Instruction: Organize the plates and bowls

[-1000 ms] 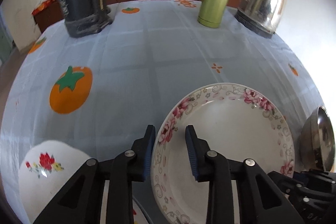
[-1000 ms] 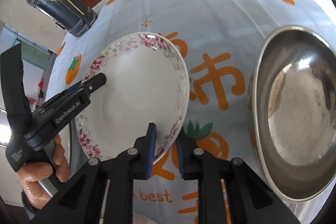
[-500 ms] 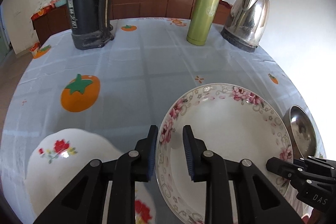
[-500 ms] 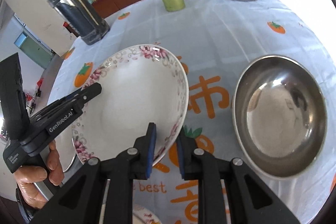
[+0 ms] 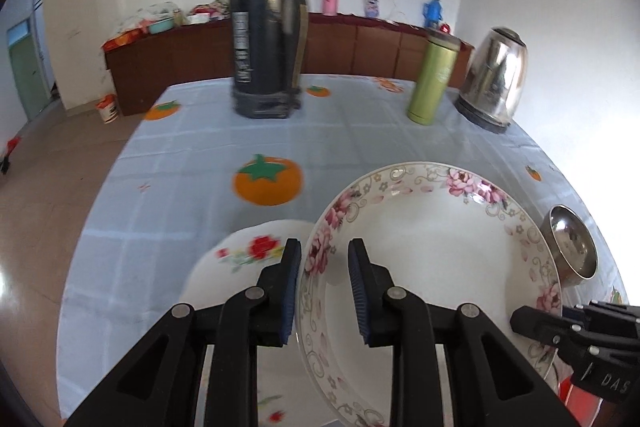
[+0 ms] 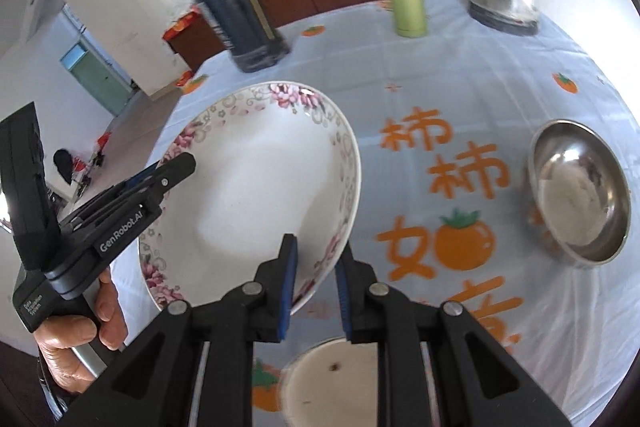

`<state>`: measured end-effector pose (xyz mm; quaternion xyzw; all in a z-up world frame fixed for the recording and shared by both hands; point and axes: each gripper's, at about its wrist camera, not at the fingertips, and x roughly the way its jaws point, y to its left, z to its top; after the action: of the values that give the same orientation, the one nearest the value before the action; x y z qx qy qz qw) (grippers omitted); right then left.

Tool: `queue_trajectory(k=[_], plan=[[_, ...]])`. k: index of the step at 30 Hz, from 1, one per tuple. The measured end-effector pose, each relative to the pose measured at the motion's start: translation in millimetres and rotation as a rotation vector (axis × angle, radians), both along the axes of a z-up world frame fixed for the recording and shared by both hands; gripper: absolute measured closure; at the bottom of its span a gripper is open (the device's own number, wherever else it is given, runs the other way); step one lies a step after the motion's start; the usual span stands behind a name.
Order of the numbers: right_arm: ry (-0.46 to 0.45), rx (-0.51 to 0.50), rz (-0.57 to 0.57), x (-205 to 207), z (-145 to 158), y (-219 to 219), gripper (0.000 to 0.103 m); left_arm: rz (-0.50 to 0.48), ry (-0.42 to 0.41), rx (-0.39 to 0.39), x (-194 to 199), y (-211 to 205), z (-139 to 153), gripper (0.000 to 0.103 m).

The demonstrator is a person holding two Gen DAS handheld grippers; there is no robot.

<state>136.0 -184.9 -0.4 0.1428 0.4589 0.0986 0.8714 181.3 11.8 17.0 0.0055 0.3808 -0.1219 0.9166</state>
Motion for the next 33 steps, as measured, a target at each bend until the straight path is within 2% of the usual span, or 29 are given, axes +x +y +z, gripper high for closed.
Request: queue_trajectory(k=[9, 15, 21, 33], plan=[[0.005, 0.027, 0.063, -6, -20, 58, 0.083, 0.084, -0.003, -0.013, -12, 58, -12, 0.077], [0.008, 0.047, 0.057, 3, -38, 73, 0.083, 0.110, 0.027, -0.034, -6, 77, -30, 0.077], [0.007, 0.026, 0.053, 9, -52, 82, 0.083, 0.125, 0.041, -0.037, 1, 82, -44, 0.077], [-0.035, -0.047, 0.049, 14, -49, 87, 0.083, 0.151, 0.041, -0.032, 7, 82, -55, 0.077]])
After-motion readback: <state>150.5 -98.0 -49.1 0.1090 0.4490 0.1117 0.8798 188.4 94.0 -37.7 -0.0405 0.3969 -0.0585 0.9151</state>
